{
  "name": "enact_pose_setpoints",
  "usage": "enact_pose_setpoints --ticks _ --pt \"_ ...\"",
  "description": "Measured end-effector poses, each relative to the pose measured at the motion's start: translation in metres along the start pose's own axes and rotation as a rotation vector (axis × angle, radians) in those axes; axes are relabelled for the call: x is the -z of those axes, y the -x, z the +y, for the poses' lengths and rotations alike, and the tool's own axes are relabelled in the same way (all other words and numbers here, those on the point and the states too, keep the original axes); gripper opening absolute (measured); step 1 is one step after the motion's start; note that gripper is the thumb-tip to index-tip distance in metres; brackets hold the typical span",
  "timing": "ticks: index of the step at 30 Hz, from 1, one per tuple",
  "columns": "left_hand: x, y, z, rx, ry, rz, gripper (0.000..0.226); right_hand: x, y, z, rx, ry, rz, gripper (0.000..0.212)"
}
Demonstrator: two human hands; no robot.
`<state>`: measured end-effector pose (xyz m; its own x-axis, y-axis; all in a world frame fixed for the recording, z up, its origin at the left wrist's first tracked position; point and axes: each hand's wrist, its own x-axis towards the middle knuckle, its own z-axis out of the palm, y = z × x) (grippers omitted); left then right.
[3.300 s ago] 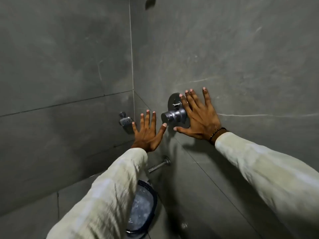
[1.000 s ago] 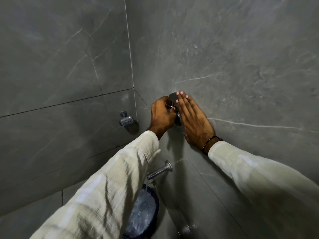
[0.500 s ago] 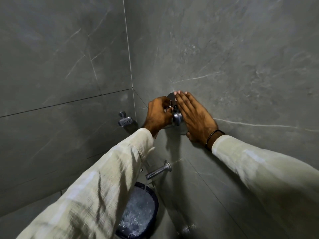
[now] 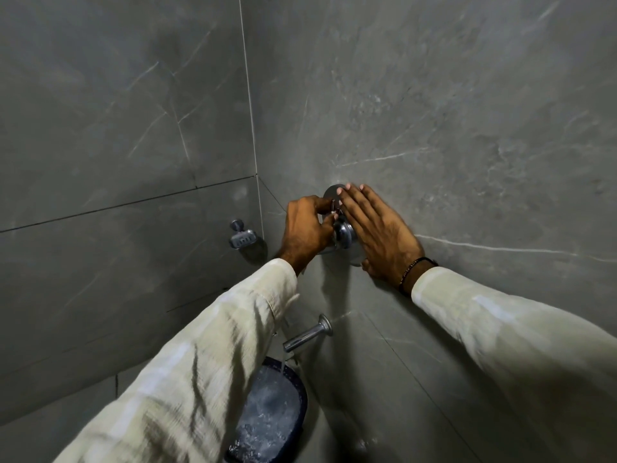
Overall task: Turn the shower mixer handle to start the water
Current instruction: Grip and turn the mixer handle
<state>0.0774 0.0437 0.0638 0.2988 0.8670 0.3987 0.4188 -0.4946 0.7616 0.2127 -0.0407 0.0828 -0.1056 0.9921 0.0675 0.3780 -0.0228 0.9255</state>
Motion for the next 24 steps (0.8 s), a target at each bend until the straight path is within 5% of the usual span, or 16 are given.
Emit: enact_pose_setpoints --ticks 24 --pt "-0.013 0.011 -0.007 -0.197 -0.212 0.091 0.023 -0.005 -0.004 -0.001 0.000 -0.008 0.021 0.112"
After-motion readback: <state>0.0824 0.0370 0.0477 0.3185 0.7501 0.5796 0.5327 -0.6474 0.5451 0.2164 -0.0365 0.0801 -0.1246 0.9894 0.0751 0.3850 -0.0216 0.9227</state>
